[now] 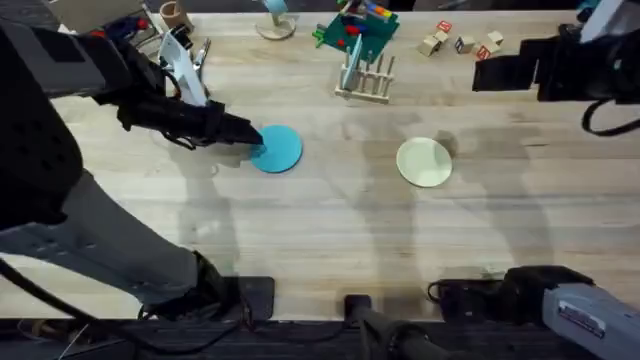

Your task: Pick up the plates from the table one by one and place each into a slot on the dish rack.

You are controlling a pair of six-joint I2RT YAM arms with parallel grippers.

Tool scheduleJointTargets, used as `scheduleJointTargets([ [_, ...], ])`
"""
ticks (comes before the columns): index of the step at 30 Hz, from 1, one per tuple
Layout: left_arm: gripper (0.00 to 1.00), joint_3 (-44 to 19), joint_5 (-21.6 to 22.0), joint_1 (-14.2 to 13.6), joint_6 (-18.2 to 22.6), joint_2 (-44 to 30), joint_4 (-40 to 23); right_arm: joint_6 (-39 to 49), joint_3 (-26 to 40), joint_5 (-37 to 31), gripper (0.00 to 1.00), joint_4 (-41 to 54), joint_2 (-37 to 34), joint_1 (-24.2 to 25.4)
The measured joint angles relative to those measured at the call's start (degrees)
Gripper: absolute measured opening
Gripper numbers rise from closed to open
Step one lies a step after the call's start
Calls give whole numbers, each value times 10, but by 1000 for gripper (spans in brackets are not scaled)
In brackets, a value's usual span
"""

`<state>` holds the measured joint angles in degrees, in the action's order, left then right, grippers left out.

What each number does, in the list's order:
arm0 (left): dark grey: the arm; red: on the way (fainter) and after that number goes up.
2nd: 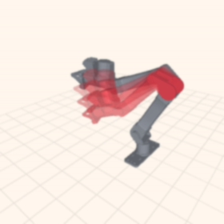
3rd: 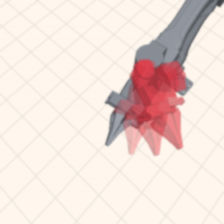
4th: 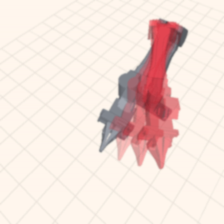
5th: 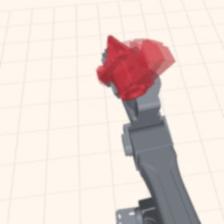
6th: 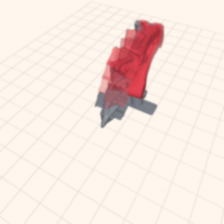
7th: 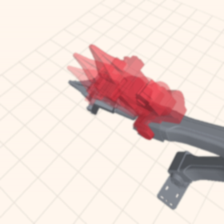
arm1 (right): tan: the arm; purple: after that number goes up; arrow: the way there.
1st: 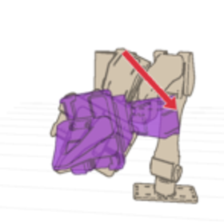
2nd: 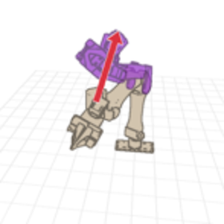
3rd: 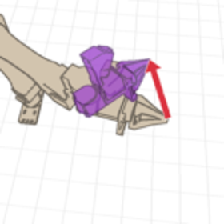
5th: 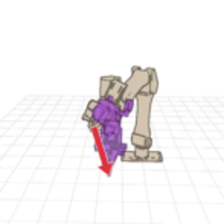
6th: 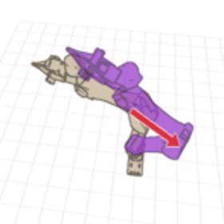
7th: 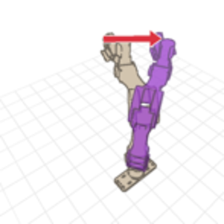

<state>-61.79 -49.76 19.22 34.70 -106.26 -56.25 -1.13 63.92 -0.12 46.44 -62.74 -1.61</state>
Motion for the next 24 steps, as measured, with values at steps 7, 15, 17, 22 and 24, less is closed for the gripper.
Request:
scheduleJointTargets([
  [7,41,26,0,2,3,-2,31,0,0,0,995,2,0,0],
  [15,41,57,-14,10,-18,-7,78,0,0,0,995,2,0,0],
  [17,41,57,-26,10,-27,-14,88,0,0,0,995,2,0,0],
  [22,41,57,-55,10,-39,-29,96,0,0,0,996,2,0,0],
  [24,41,57,-56,10,-42,-30,96,0,0,0,995,2,0,0],
])
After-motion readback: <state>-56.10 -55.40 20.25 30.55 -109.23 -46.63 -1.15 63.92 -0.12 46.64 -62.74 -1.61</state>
